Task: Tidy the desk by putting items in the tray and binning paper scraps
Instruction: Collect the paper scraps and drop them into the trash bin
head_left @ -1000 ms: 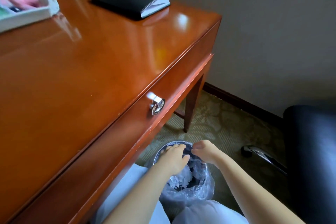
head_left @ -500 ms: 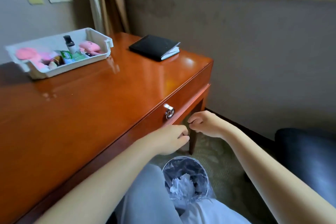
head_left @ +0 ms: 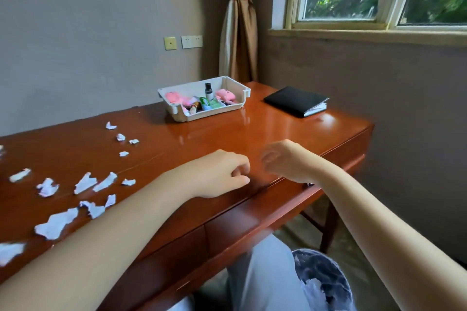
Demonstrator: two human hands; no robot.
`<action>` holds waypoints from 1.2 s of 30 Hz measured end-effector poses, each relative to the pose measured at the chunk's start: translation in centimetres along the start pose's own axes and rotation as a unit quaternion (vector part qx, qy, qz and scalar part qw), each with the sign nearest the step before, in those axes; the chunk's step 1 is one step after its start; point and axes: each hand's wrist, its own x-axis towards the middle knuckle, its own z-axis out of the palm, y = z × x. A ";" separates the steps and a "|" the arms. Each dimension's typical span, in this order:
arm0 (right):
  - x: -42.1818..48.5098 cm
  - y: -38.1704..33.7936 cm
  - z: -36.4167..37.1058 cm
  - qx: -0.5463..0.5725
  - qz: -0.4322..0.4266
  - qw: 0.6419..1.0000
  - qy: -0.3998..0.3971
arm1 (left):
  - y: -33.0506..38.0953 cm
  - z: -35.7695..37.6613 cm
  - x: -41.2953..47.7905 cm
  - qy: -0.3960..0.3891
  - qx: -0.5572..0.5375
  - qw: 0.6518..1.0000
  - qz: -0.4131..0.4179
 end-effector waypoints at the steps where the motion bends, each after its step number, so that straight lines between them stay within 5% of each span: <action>1: 0.7 -1.1 0.8 -0.008 -0.014 1.000 -0.011 | -0.9 -0.3 -0.9 0.006 0.002 1.000 -0.015; 17: 8.9 -16.1 12.1 -0.106 -0.154 0.966 -0.178 | -13.3 -1.5 -15.5 0.025 0.060 0.945 -0.321; 28: 10.0 -22.1 16.6 -0.162 -0.172 0.940 -0.245 | -14.4 2.8 -22.3 0.087 0.115 0.883 -0.447; 36: 5.4 -24.6 18.2 -0.168 -0.235 0.926 -0.243 | -15.5 6.1 -25.0 0.170 0.036 0.851 -0.496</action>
